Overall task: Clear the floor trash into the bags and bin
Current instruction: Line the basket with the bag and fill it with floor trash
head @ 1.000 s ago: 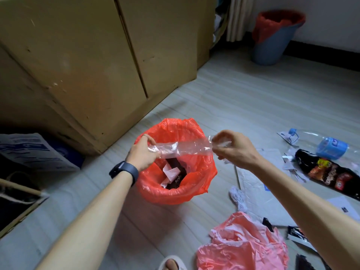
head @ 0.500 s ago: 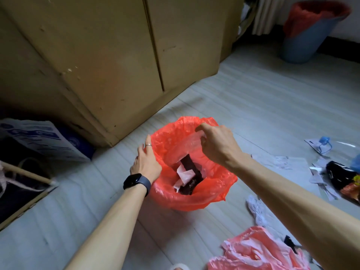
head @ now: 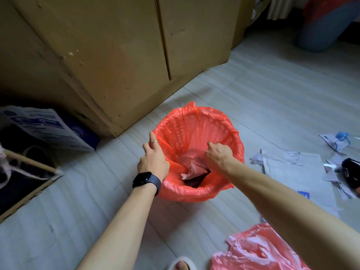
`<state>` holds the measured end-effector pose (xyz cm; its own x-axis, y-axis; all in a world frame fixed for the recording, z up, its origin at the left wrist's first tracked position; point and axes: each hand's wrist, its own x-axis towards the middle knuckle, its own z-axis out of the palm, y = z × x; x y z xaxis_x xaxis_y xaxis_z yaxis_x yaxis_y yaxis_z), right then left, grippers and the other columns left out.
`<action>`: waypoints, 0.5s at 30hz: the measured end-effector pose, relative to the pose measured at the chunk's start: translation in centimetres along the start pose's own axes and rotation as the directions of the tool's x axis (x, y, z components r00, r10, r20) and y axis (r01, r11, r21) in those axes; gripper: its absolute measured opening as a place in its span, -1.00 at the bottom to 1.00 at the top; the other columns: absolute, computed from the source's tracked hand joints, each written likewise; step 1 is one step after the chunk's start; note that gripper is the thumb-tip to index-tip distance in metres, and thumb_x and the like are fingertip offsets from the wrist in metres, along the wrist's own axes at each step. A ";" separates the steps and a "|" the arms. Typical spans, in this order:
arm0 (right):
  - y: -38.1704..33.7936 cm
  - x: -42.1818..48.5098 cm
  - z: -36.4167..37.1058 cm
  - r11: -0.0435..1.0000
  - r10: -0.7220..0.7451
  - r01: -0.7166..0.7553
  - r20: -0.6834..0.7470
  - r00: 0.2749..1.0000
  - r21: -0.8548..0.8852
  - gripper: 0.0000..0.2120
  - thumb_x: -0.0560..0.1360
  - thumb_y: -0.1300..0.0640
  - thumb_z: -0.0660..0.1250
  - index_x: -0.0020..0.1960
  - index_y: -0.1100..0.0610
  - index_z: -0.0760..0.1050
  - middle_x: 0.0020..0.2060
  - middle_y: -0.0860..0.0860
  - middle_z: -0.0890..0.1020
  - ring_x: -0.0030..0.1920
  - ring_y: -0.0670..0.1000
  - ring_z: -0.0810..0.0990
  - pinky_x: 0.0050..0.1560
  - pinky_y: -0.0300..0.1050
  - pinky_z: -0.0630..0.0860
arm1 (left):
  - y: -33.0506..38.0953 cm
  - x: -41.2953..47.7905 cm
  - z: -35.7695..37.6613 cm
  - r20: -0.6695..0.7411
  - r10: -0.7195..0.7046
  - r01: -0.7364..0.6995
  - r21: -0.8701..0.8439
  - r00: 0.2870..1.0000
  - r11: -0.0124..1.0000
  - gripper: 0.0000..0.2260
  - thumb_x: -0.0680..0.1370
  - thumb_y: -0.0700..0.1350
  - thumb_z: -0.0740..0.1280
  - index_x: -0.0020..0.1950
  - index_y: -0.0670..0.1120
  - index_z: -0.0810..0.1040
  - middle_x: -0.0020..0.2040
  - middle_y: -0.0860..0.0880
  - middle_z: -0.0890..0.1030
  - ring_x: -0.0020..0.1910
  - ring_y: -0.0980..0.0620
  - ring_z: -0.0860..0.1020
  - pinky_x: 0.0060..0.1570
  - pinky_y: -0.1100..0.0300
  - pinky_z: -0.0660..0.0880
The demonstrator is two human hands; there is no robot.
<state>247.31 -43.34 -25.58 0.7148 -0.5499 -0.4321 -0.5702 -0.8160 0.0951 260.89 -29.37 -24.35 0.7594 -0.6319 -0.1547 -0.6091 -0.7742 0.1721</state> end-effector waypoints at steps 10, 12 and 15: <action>-0.7 0.0 -1.7 0.978 -0.082 0.026 0.266 0.961 0.207 -0.65 0.48 -0.14 0.29 0.07 0.09 0.59 0.02 0.12 0.65 0.10 0.19 0.62 -0.06 -0.10 0.49 | 0.4 -0.2 -0.9 0.043 -0.052 0.050 0.044 0.998 0.998 -0.24 0.50 -0.11 0.24 0.59 -0.09 -0.13 0.43 -0.12 0.21 0.14 -0.19 0.52 -0.14 0.02 0.35; 0.1 -1.0 -2.5 0.974 -0.042 0.032 0.038 0.998 0.225 -0.76 0.47 -0.05 0.29 -0.10 0.11 0.60 -0.13 0.11 0.66 -0.05 0.20 0.66 -0.18 -0.10 0.53 | 1.2 -0.1 -2.0 0.018 -0.036 0.035 0.050 0.999 0.998 -0.28 0.51 -0.08 0.24 0.59 -0.09 -0.03 0.51 -0.11 0.10 0.30 -0.20 0.39 0.02 -0.05 0.40; 2.5 -3.4 -3.5 0.909 -0.020 0.106 -0.212 0.977 0.402 -0.80 0.47 0.12 0.25 -0.04 0.08 0.64 -0.08 0.09 0.70 -0.05 0.20 0.65 -0.09 -0.06 0.58 | 3.5 -0.4 -4.0 -0.020 0.069 -0.066 0.090 0.997 0.994 -0.35 0.49 -0.09 0.26 0.56 -0.07 0.10 0.55 -0.13 0.04 0.43 -0.20 0.23 0.26 -0.09 0.33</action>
<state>244.87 -44.14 -20.69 0.7959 -0.5584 -0.2341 -0.6054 -0.7286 -0.3203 259.39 -31.65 -19.79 0.7204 -0.6827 -0.1226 -0.6764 -0.7306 0.0937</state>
